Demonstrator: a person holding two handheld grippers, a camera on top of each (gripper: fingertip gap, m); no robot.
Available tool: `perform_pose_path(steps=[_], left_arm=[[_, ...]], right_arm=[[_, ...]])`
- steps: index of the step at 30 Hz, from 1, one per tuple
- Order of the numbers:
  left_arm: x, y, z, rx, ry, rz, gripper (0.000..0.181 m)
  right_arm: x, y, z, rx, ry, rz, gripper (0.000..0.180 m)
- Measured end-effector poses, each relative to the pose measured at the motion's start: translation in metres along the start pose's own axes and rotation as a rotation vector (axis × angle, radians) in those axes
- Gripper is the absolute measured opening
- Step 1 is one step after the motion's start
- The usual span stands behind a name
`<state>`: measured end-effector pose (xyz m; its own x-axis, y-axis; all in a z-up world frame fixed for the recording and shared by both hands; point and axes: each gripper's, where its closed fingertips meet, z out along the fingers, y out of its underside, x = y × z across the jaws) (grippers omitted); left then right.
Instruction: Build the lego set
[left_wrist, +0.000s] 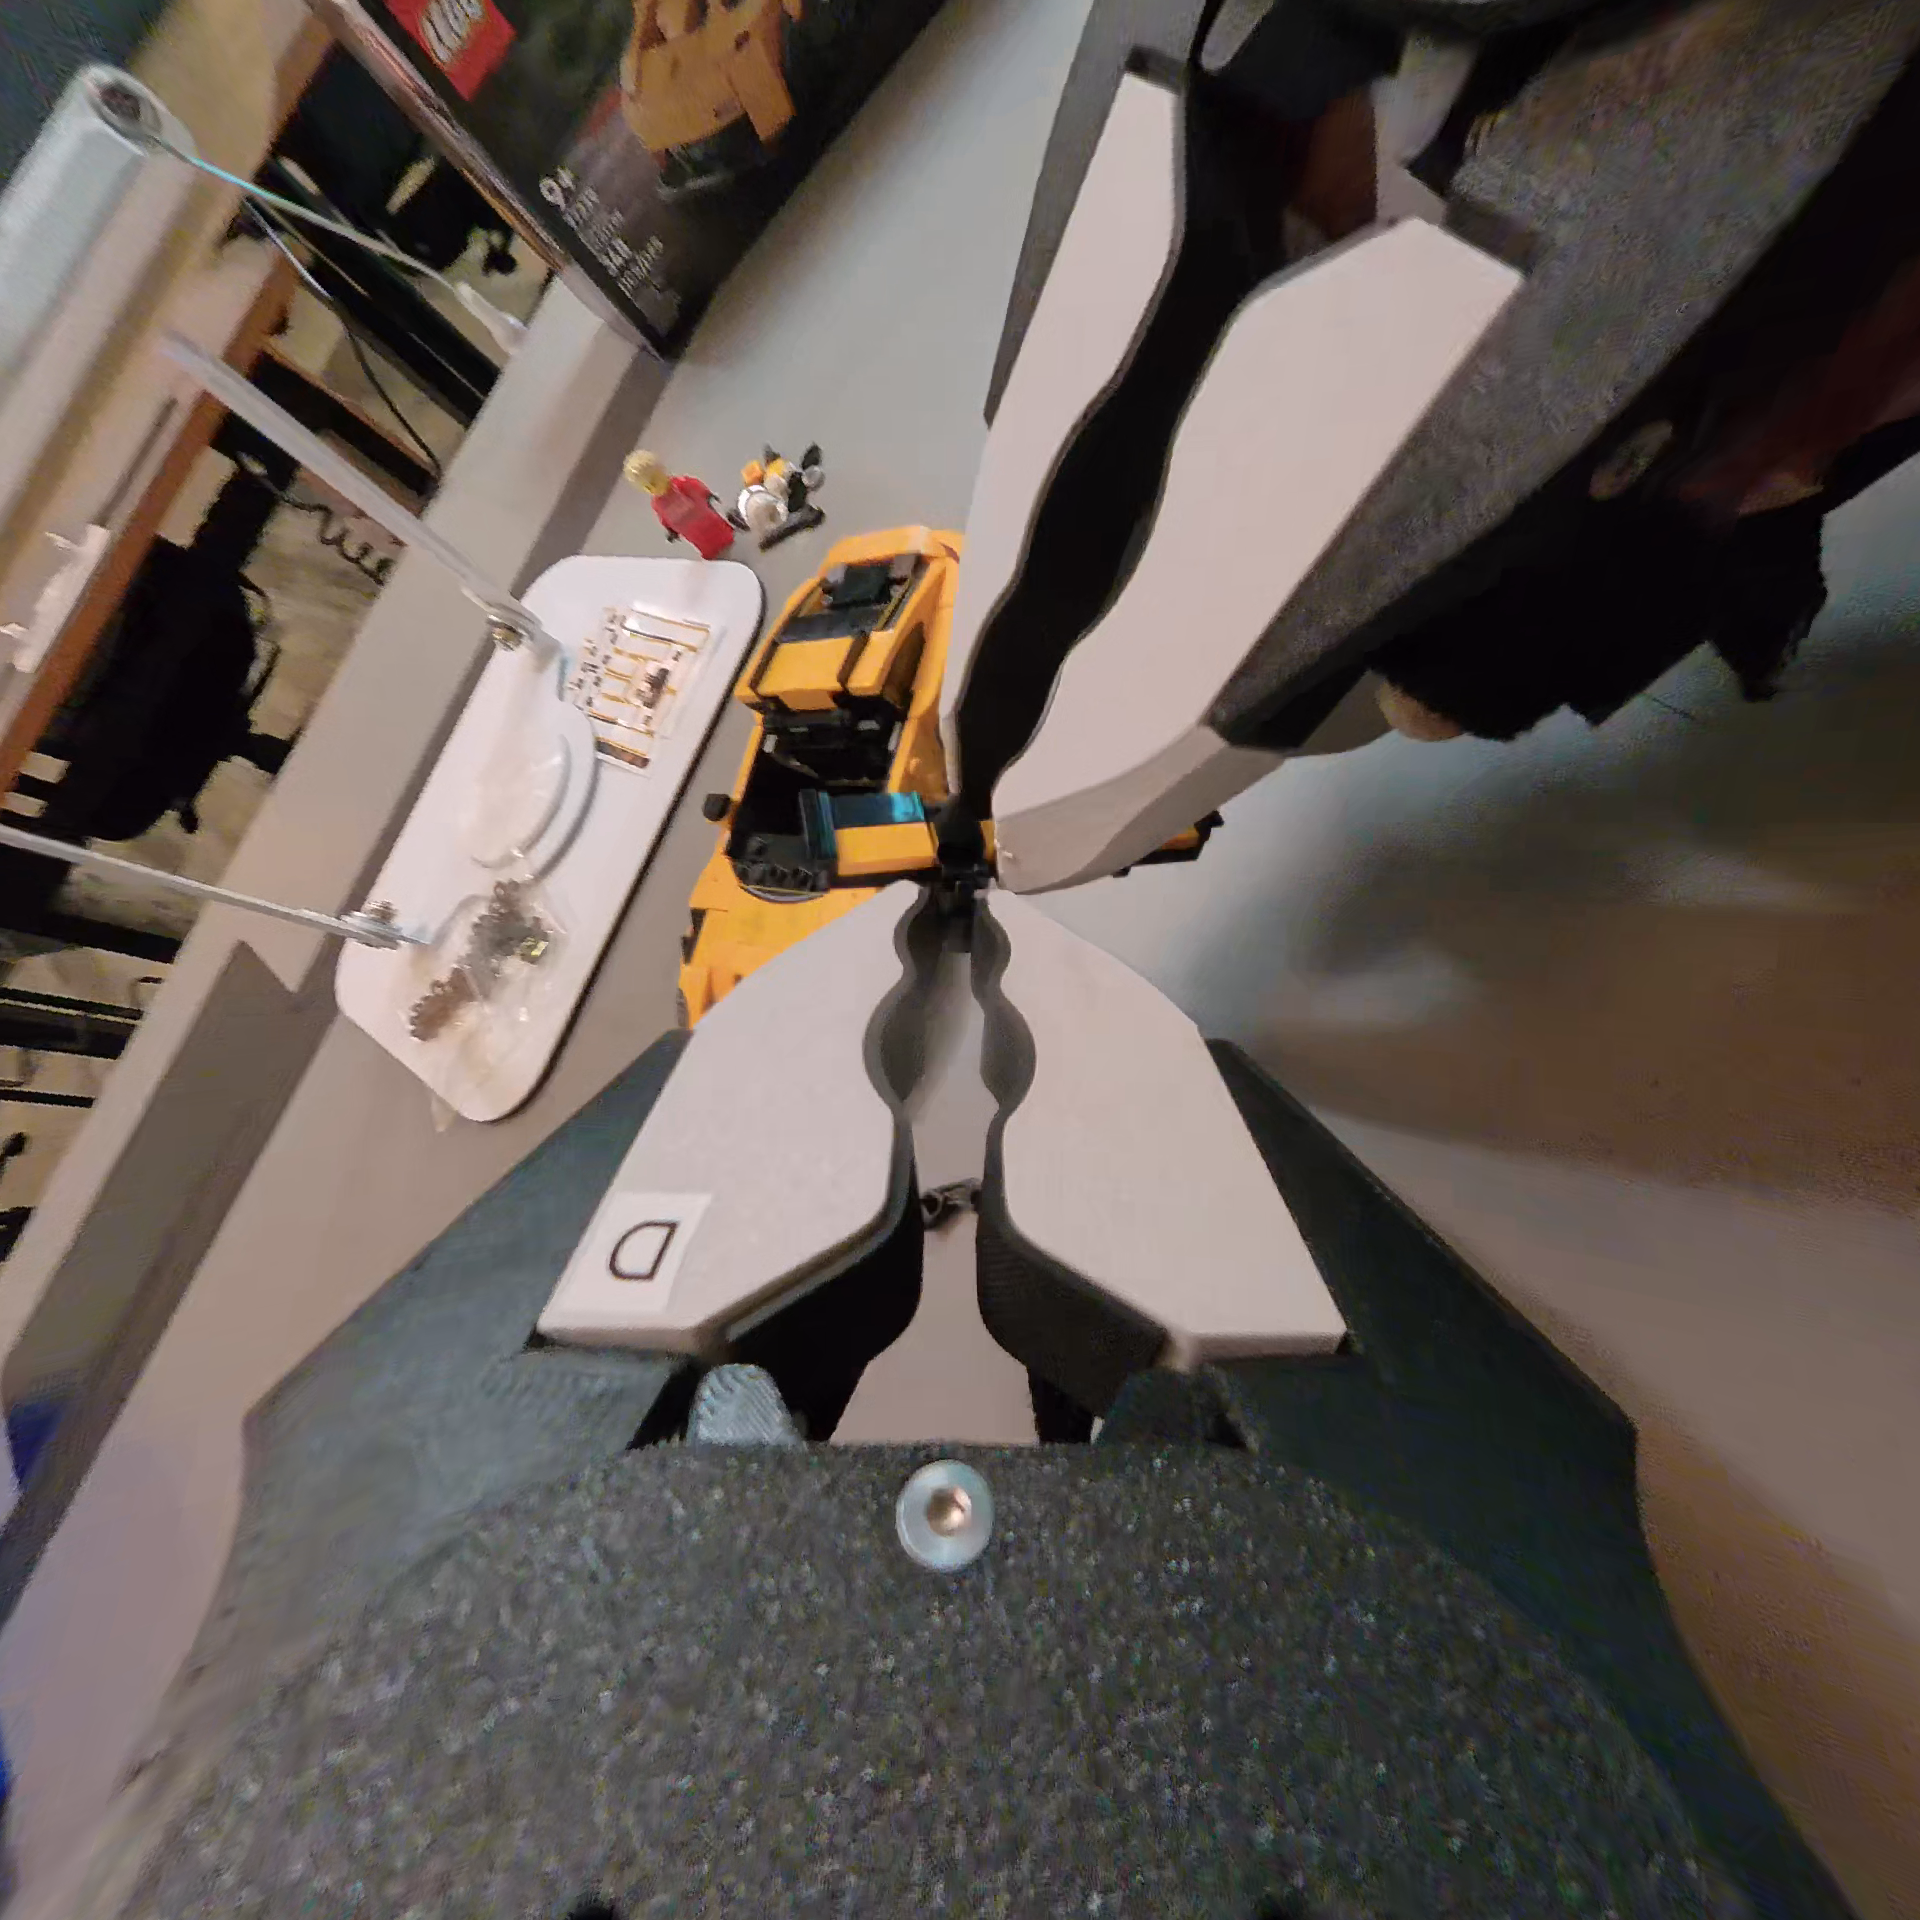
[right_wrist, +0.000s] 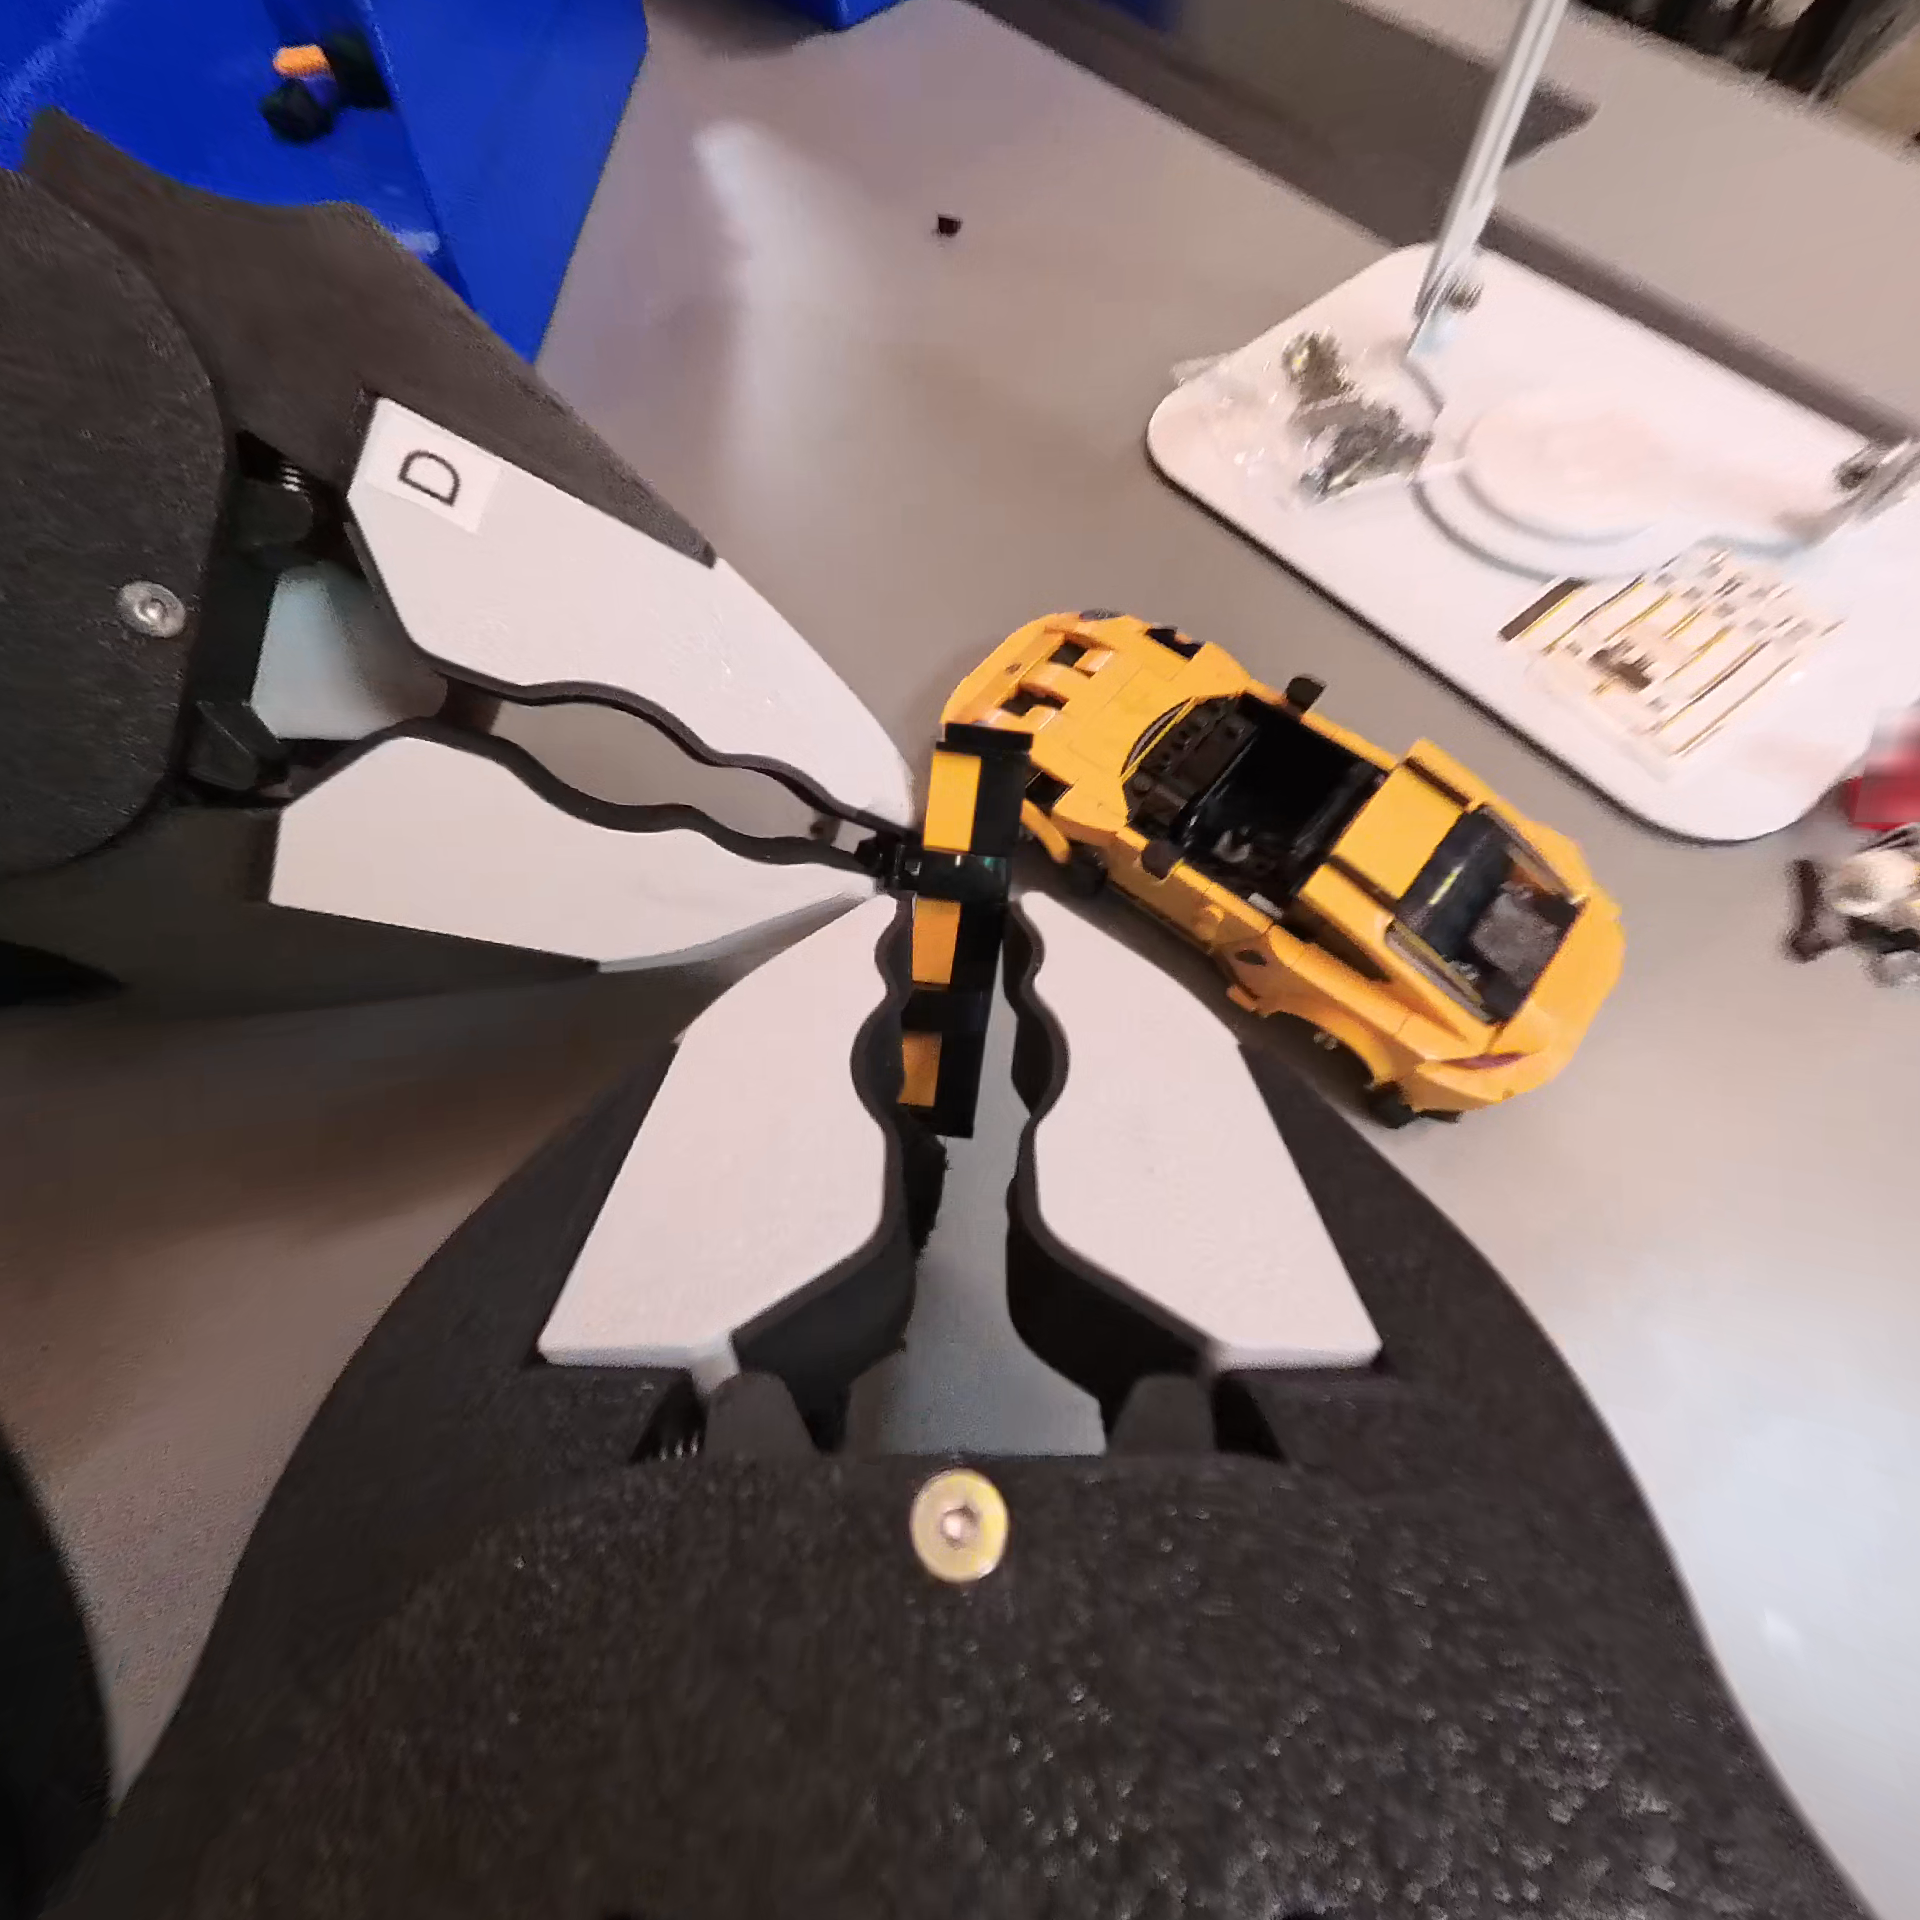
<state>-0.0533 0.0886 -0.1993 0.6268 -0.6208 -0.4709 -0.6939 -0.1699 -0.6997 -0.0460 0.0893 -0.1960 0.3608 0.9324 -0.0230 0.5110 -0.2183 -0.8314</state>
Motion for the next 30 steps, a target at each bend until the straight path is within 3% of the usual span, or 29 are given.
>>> perform_pose_path(steps=[5, 9, 13, 20, 30], left_arm=[[-0.003, -0.004, -0.002, -0.02, -0.072, 0.052, 0.007], [-0.003, -0.004, 0.0, -0.006, -0.06, 0.041, 0.007], [0.011, 0.0, 0.004, 0.003, 0.099, -0.087, 0.006], [0.056, 0.034, 0.007, -0.213, 0.454, -0.231, 0.006], [0.058, 0.032, -0.003, -0.196, 0.556, -0.295, 0.028]], right_arm=[[0.002, -0.003, -0.004, 0.019, 0.086, -0.109, 0.016], [0.005, -0.003, -0.002, 0.028, 0.046, -0.052, 0.016], [0.008, 0.009, -0.001, -0.033, -0.032, 0.032, 0.016], [0.008, 0.045, -0.002, -0.217, -0.073, 0.016, 0.016], [0.007, 0.052, -0.001, -0.233, -0.111, 0.028, 0.016]])
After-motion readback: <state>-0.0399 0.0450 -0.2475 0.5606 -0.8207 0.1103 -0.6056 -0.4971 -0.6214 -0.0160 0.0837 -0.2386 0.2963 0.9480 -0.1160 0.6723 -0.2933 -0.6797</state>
